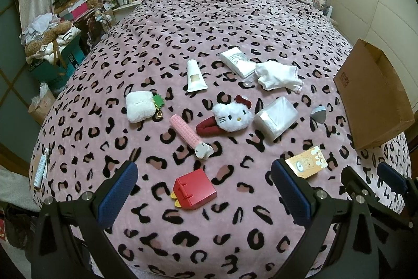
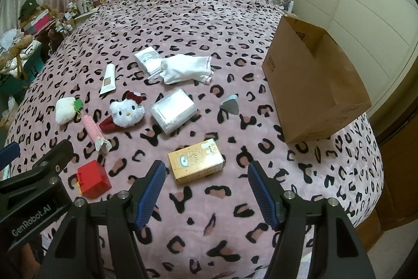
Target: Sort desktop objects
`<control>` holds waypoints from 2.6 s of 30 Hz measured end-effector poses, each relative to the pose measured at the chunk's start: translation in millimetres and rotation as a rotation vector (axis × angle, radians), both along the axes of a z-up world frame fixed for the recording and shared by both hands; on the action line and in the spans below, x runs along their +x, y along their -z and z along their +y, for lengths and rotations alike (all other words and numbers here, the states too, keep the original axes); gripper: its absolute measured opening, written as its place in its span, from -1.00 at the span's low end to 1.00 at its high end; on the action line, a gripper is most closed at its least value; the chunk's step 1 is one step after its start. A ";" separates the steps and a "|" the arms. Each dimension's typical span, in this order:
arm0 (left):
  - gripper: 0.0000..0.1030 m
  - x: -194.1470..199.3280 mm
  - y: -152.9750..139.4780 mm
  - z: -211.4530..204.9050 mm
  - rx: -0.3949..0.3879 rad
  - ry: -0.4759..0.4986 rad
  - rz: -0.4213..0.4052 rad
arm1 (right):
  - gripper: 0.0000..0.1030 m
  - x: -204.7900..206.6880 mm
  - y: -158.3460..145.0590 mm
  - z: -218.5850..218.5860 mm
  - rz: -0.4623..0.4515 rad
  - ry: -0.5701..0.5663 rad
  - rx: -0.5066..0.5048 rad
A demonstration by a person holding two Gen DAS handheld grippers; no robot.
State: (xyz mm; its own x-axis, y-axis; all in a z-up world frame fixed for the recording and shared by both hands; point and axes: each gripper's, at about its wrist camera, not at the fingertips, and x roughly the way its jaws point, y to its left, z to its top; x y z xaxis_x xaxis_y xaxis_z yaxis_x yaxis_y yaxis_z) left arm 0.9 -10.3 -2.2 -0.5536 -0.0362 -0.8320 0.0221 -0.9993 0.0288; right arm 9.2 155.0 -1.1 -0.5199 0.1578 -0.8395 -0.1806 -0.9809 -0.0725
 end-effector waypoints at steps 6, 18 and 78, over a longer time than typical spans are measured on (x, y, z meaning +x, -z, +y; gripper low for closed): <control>1.00 0.6 -2.0 0.8 -0.003 -0.002 -0.002 | 0.31 -0.5 -0.9 0.2 0.002 0.001 0.000; 1.00 0.9 -2.7 1.1 -0.005 -0.002 0.000 | 0.31 -0.1 -1.6 -0.3 0.005 0.004 -0.001; 0.99 -55.2 86.4 -73.7 0.175 0.000 -0.180 | 0.61 -25.5 111.8 76.2 -0.331 -0.003 -0.253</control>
State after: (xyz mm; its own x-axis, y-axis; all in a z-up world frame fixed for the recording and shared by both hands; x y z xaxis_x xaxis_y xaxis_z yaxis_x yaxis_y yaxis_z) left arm -54.3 -84.0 -88.6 -0.3963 0.1169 -0.9107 0.0318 -0.9895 -0.1409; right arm -16.2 231.2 -113.0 -0.2158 -0.0757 -0.9735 -0.1853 -0.9757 0.1169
